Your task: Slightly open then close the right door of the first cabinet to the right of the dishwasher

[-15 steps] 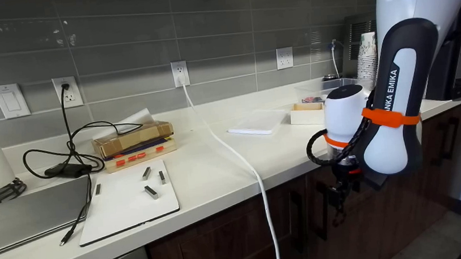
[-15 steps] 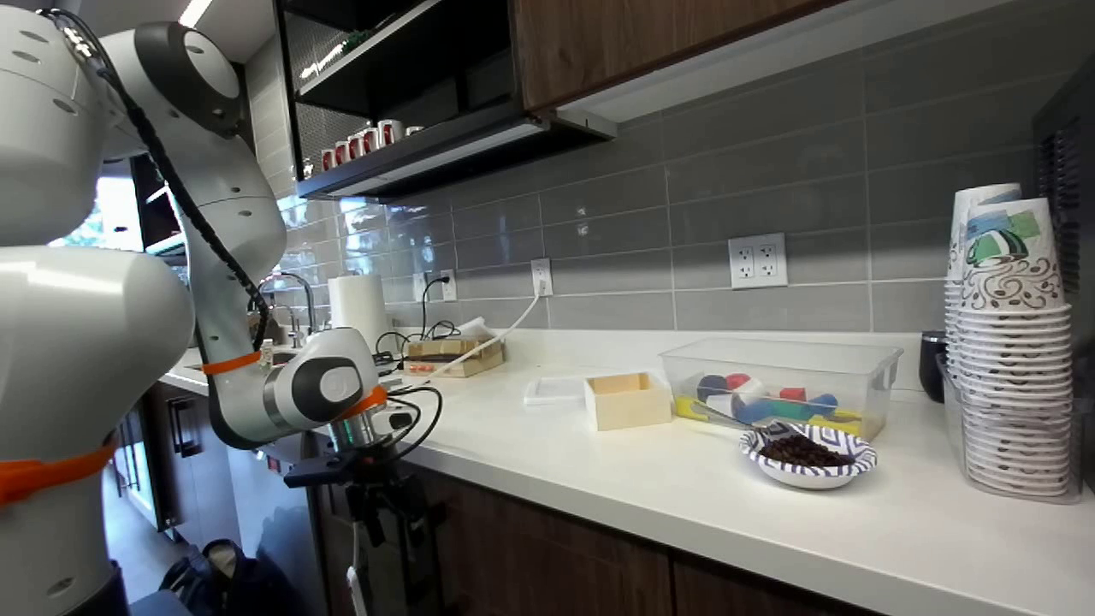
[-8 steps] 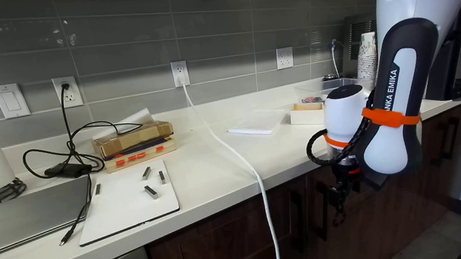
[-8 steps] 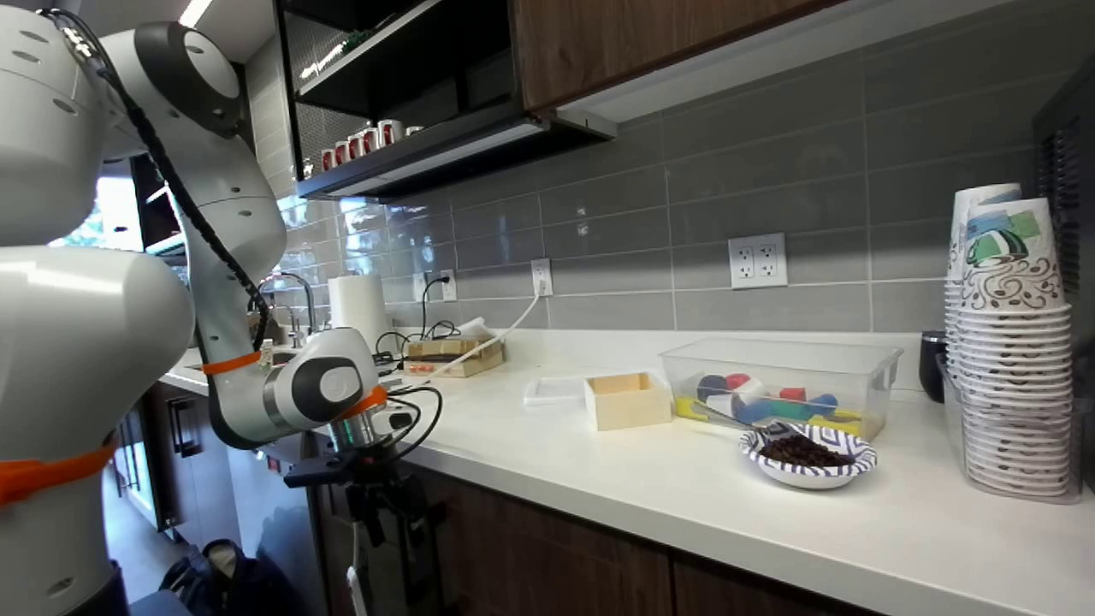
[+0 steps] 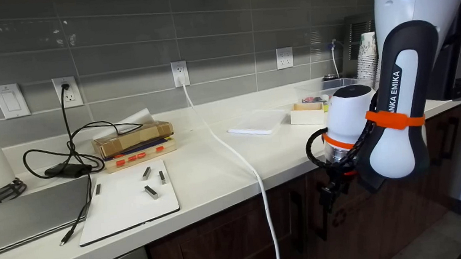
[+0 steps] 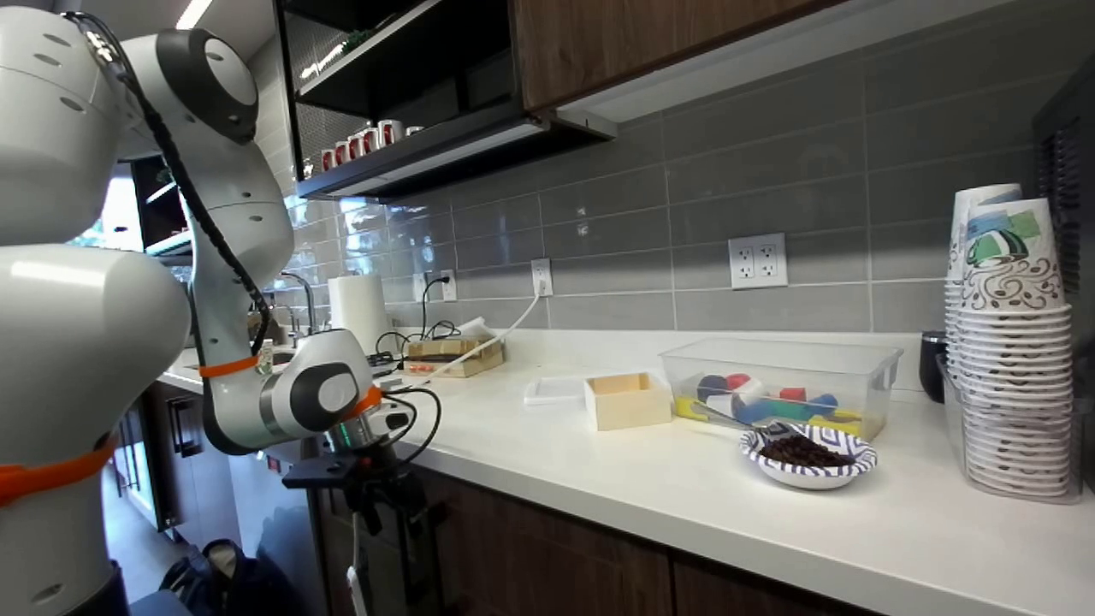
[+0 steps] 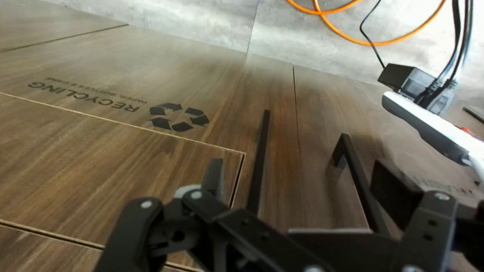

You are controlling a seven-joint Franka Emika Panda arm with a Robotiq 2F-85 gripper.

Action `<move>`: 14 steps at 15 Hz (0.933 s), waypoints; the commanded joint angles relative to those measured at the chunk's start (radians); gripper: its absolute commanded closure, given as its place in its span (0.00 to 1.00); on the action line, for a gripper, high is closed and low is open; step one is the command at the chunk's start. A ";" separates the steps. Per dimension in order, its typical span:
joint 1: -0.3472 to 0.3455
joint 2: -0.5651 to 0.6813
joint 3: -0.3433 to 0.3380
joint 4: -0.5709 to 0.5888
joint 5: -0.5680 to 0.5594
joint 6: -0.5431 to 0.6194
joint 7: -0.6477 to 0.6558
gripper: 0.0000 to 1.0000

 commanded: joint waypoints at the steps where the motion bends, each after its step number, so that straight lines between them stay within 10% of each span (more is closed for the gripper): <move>1: -0.156 -0.018 0.130 -0.039 0.020 0.153 -0.028 0.00; 8: -0.436 0.014 0.346 -0.085 0.060 0.365 -0.018 0.00; 14: -0.565 0.051 0.394 -0.056 0.070 0.430 -0.053 0.00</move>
